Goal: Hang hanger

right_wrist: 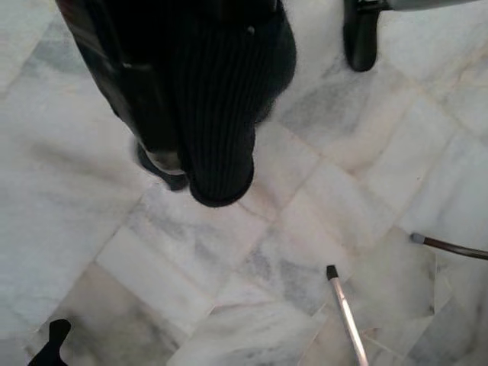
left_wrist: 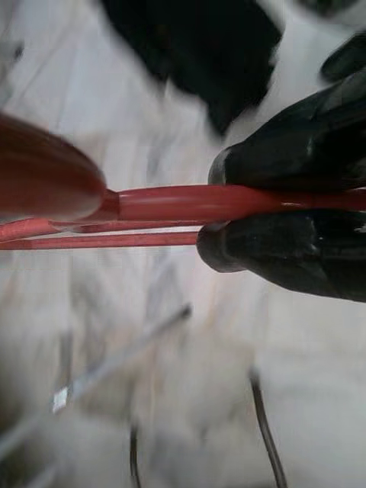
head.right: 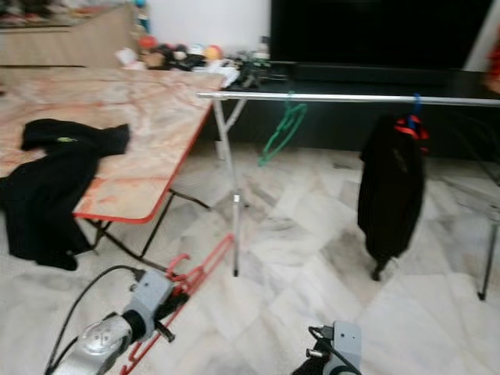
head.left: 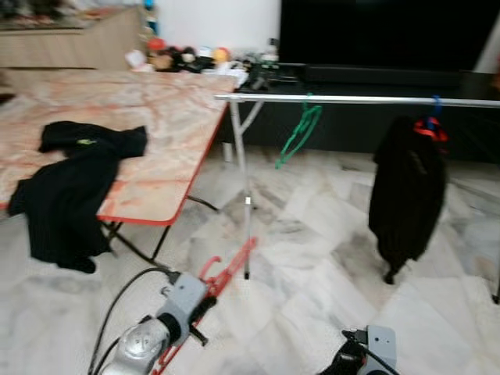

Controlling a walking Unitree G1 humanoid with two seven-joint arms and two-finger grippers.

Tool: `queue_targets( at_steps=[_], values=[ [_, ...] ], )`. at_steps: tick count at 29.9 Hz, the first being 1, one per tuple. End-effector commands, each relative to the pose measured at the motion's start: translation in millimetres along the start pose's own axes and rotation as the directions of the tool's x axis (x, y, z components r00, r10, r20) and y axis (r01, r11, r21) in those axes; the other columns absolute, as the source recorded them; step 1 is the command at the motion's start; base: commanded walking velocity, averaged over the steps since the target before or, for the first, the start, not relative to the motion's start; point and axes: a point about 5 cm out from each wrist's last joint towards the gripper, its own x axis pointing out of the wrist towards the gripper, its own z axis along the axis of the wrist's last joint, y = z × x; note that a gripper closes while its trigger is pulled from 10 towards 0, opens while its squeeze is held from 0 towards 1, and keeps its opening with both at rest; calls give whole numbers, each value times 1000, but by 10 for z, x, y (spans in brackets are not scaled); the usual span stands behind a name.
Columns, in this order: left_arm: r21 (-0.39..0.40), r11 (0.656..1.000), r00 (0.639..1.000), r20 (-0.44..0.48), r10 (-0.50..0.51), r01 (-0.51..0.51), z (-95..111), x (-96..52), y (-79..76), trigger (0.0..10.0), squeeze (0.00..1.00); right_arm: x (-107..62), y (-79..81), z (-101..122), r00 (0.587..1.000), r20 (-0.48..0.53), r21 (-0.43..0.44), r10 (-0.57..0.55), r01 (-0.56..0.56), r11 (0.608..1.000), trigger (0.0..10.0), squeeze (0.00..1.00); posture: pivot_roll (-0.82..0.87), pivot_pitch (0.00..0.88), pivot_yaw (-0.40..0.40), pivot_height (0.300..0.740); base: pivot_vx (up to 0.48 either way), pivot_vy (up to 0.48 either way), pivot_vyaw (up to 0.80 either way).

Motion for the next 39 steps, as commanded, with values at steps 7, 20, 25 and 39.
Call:
queue_targets(
  at_steps=[7, 20, 25, 39],
  values=[
    [160, 919, 918, -235, -320, 361, -14, 45, 8, 10000, 0, 160, 386, 1418, 940, 331, -84, 86, -61, 995, 10000, 0, 74, 52, -28, 740, 0, 0, 0],
    [155, 863, 862, -261, -434, 481, 134, 211, -63, 10000, 0, 92, 586, 1909, 884, 429, -162, 185, -126, 979, 10000, 0, 51, 39, -3, 740, 0, 0, 0],
    [100, 886, 878, -224, -424, 453, 176, 251, -50, 10000, 0, 121, 577, 1760, 902, 392, -146, 178, -129, 981, 10000, 0, 51, 41, 3, 740, 0, 0, 0],
    [-18, 911, 908, -71, -412, 412, 349, 383, -153, 10000, 0, 170, 629, 1510, 942, 291, -136, 169, -135, 982, 10000, 0, 55, 21, 3, 740, 0, 0, 0]
  ],
)
